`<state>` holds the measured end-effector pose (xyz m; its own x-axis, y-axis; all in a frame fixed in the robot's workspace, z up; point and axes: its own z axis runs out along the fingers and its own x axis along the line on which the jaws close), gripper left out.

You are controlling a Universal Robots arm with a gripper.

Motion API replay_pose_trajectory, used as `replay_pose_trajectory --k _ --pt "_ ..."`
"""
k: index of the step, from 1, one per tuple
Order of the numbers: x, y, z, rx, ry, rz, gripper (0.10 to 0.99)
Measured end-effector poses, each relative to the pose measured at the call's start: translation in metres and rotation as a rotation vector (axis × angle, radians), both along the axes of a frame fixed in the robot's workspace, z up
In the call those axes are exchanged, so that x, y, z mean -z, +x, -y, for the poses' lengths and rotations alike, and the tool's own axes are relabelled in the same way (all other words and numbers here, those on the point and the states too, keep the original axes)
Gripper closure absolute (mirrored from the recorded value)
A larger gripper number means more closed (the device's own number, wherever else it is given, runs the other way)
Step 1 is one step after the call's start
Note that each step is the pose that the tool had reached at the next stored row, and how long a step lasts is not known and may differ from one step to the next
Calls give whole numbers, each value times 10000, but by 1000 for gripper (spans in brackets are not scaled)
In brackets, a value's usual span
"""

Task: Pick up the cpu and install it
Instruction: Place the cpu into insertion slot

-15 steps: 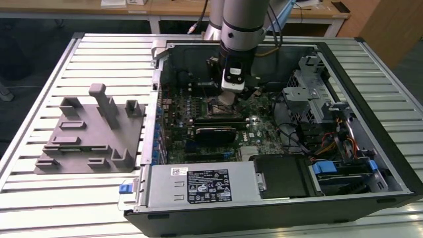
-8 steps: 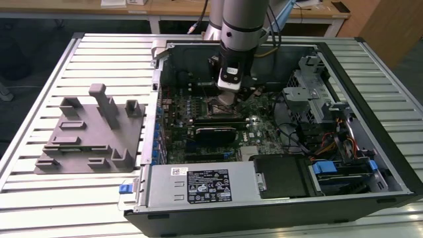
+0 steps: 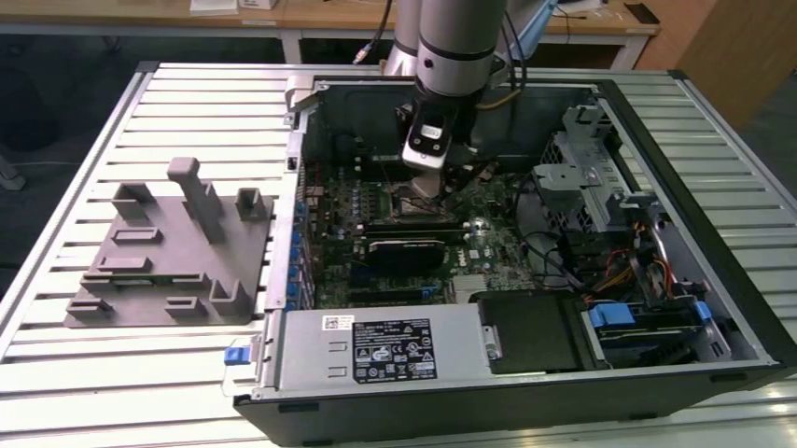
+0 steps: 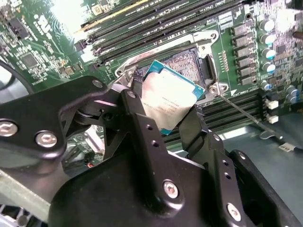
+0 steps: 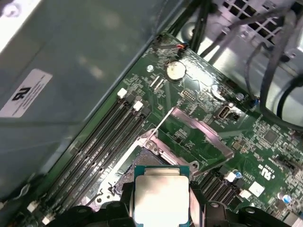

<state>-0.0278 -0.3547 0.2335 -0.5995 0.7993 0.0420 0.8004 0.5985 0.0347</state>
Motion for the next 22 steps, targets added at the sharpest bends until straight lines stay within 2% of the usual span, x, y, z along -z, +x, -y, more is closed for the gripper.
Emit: replay_pose_trajectory --k 12,22 --pt "1 0 0 1399 0 0 545" --pt "4 0 0 2846 -1 0 545"
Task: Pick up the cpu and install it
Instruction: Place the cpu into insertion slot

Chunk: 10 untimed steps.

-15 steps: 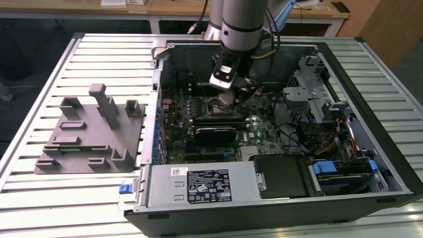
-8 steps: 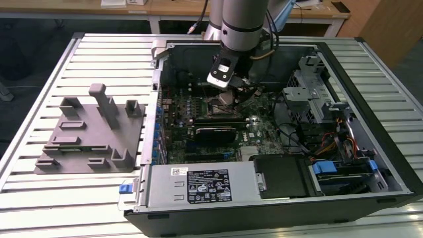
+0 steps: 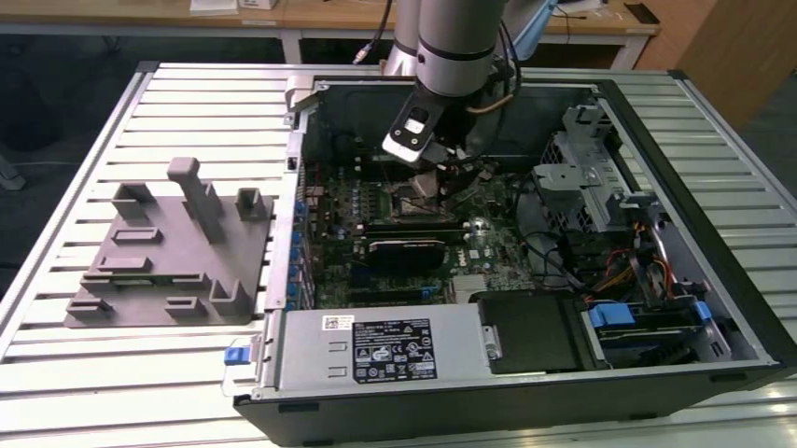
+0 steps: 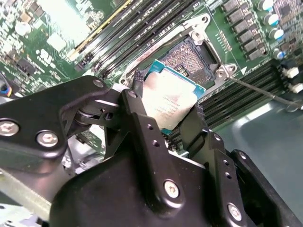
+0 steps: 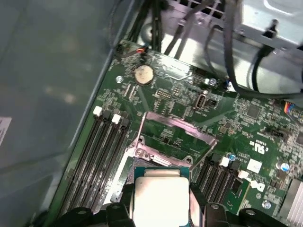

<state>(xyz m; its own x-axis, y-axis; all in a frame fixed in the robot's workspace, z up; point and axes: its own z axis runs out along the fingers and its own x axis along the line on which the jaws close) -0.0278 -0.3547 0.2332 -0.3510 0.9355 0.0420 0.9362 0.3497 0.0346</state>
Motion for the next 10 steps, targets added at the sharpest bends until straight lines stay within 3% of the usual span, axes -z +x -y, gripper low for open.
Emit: replay_pose_trajectory --k 10 --pt "8 0 0 1720 0 0 545"
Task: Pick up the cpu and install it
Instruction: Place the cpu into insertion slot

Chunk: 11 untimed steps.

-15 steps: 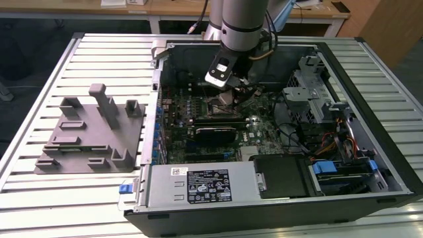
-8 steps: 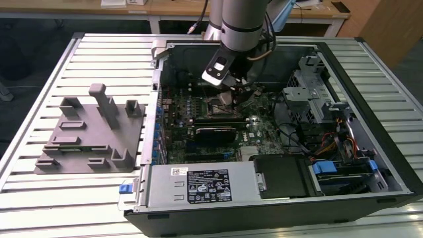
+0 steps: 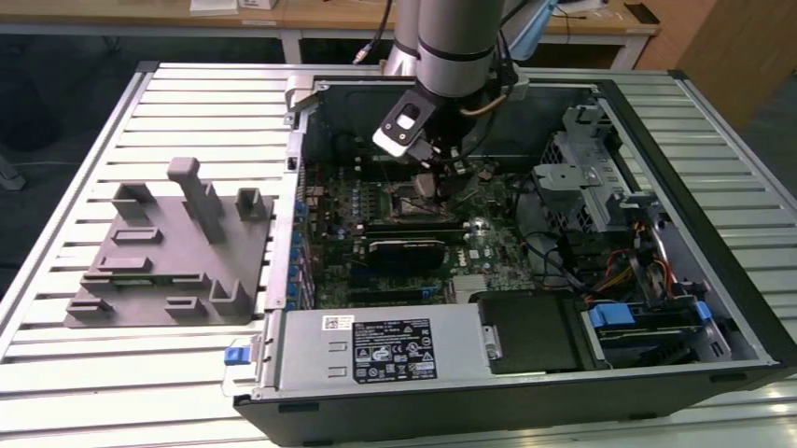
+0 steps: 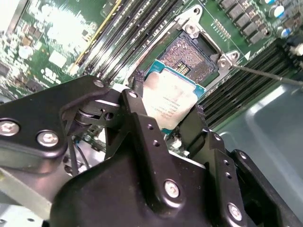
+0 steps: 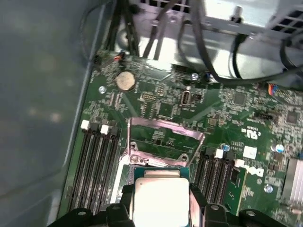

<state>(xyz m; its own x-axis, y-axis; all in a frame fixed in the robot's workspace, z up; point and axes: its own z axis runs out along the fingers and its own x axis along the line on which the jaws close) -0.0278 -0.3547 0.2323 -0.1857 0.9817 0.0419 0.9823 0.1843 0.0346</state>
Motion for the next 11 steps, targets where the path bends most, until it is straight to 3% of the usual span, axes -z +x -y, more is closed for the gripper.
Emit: replay_pose_trajectory --k 5,9,11 --pt "5 0 0 773 -76 2 545" --pt "10 0 0 1096 -394 14 545" --pt "17 0 0 1129 -405 14 545"
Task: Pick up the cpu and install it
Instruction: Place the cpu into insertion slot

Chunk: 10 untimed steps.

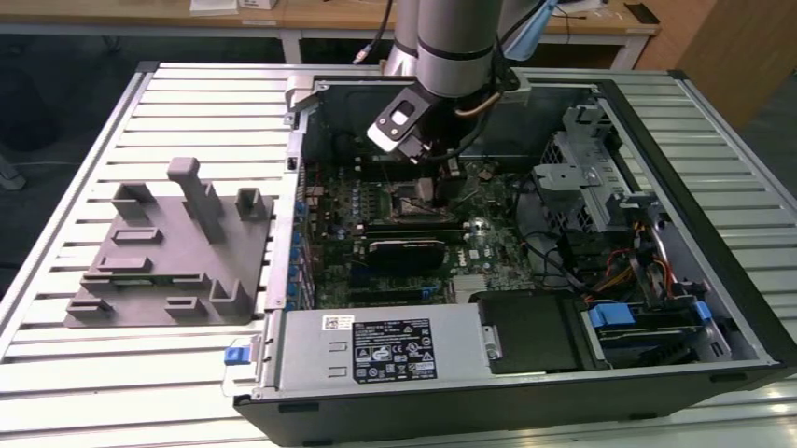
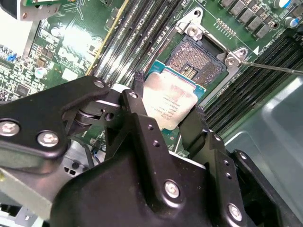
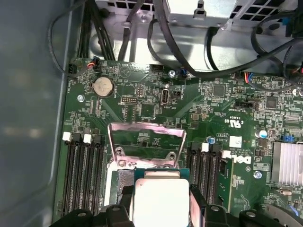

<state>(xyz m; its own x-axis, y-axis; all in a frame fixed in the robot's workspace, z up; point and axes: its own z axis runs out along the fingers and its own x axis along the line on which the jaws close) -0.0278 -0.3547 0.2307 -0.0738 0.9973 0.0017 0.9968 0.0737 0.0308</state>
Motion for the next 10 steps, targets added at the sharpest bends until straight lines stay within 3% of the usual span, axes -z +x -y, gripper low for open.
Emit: replay_pose_trajectory --k 10 --pt "27 -23 -59 184 1 0 545"
